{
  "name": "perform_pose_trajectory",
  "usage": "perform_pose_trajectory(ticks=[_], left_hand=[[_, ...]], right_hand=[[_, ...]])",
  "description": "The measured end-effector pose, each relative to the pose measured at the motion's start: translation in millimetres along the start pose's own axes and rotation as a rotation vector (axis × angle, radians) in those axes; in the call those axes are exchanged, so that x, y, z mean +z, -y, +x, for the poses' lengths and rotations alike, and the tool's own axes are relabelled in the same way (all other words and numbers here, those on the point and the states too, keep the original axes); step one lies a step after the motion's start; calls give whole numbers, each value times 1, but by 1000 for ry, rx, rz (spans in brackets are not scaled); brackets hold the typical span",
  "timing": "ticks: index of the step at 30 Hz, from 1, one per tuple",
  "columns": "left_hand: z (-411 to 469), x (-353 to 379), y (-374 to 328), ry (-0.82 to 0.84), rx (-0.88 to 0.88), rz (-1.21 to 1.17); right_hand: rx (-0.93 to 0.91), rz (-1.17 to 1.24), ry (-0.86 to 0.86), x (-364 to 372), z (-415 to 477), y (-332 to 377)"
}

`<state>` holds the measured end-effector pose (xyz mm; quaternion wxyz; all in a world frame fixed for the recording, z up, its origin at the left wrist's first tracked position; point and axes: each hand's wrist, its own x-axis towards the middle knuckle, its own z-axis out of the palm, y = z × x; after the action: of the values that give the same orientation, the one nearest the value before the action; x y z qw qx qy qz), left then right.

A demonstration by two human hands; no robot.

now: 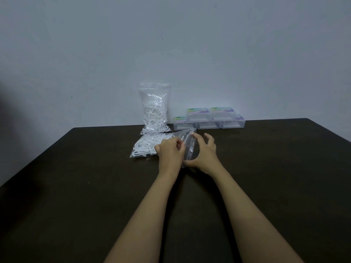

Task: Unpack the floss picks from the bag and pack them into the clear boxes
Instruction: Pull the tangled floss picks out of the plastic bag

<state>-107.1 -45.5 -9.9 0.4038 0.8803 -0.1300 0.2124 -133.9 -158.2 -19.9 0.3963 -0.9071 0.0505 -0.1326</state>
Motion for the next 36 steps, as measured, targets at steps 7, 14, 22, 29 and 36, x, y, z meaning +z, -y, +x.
perform_pose_trajectory(ticks=[7, 14, 22, 29, 36], left_hand=[[1, 1, -1, -8, -21, -17], [2, -3, -2, -94, 56, 45], [2, 0, 0, -234, 235, 151], [6, 2, 5, -320, 369, 235], [4, -2, 5, -96, 121, 71]], right_hand=[[20, -10, 10, -2, -1, 1], [28, 54, -2, -6, -2, 1], [34, 69, 0, -5, -2, 1], [5, 104, -47, 1, 0, 1], [11, 93, -32, 2, 1, -1]])
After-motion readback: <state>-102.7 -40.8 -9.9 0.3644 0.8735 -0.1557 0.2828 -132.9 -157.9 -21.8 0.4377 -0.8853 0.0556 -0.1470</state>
